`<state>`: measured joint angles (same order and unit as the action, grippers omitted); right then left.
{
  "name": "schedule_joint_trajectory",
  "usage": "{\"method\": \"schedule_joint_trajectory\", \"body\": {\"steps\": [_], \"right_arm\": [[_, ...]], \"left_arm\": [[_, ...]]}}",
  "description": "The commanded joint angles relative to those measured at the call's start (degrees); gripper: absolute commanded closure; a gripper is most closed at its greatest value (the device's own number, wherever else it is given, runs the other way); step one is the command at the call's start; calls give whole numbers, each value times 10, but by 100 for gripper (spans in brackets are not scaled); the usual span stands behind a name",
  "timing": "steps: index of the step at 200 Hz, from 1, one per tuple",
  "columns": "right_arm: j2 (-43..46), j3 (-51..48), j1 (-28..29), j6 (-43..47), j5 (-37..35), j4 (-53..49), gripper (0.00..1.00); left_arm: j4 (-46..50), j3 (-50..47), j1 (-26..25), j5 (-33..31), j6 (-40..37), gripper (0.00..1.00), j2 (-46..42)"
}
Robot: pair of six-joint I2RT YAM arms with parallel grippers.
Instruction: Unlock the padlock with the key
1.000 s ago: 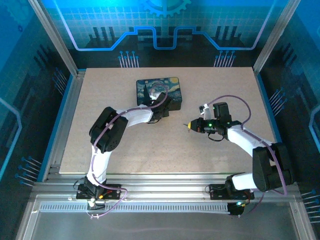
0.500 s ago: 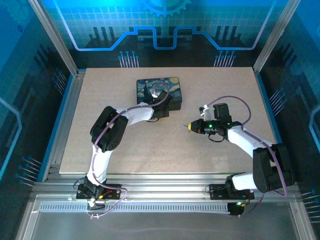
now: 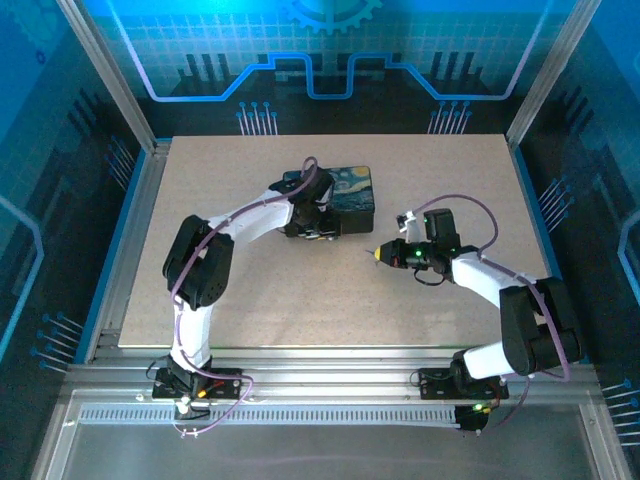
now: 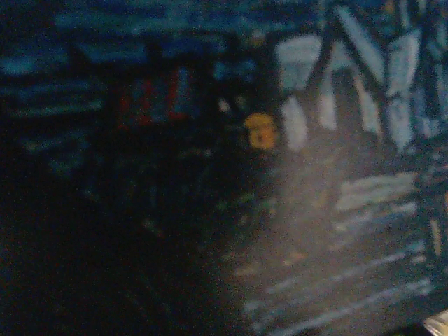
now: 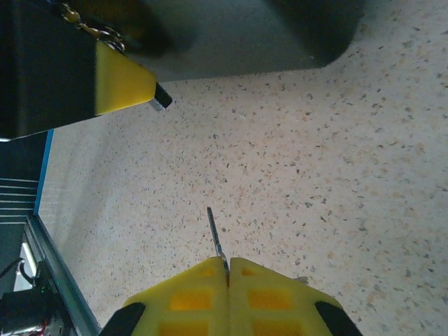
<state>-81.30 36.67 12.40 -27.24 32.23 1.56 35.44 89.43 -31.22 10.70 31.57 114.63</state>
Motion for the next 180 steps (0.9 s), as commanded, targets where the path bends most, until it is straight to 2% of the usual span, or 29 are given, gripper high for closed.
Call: {"method": "schedule_joint_trajectory", "body": {"steps": [1,34,68,116,180], "right_arm": [[0,-15,26,-29,-13,58,100],[29,-34,63,-33,-60,120,100],[63,-67,67,-32,-94,186,100],[102,-106,69,-31,-120,294,100],[42,-108,90,-27,-133,423,100]], "left_arm": [[-7,12,10,141,52,91,-40],[-74,-21,25,231,155,91,-62],[-144,-60,33,273,262,92,-81],[-228,-120,37,278,362,93,-116],[-279,-163,46,270,413,93,-130]]}}
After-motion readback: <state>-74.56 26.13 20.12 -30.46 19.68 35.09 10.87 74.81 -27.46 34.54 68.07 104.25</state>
